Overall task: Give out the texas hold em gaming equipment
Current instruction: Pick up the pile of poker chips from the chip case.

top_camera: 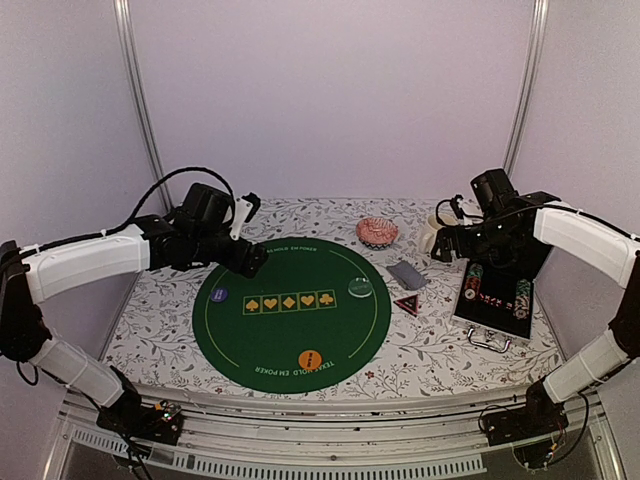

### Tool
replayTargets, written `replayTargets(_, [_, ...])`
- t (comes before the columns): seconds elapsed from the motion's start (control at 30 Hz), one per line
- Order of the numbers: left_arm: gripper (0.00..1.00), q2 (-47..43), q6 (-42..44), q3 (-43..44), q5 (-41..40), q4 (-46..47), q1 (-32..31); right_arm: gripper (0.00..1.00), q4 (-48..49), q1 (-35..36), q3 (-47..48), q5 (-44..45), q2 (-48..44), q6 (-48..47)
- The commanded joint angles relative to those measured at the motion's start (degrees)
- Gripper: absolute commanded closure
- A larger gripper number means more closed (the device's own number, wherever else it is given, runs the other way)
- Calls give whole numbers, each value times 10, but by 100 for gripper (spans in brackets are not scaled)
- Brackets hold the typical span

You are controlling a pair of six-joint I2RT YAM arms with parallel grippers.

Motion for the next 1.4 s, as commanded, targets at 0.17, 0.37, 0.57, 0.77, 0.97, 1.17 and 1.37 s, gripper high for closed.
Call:
replayTargets(0.17, [2,-12,-6,3,6,1,6,1,-4,-2,15,16,-52,-53])
replayTargets(0.37, [2,-16,-7,6,20,-1,6,1,4,-3,15,37,-69,-156])
replayTargets(0.57, [2,-28,-5,4,12,-2,6,1,40,-3,-22,104,-66,-296])
replayTargets(0.77, [2,-28,-4,7,22,-4,6,1,52,-3,-47,138,-66,-434])
replayTargets(0.97, [2,-45,-4,6,25,-5,6,6,45,-3,-76,141,-80,-572])
replayTargets(1.17, [2,-56,-3,1,17,-4,6,5,6,-4,-94,157,-48,-612])
replayTargets(1.37, [2,-58,-3,-1,19,-4,6,4,18,-35,-105,119,-26,-635])
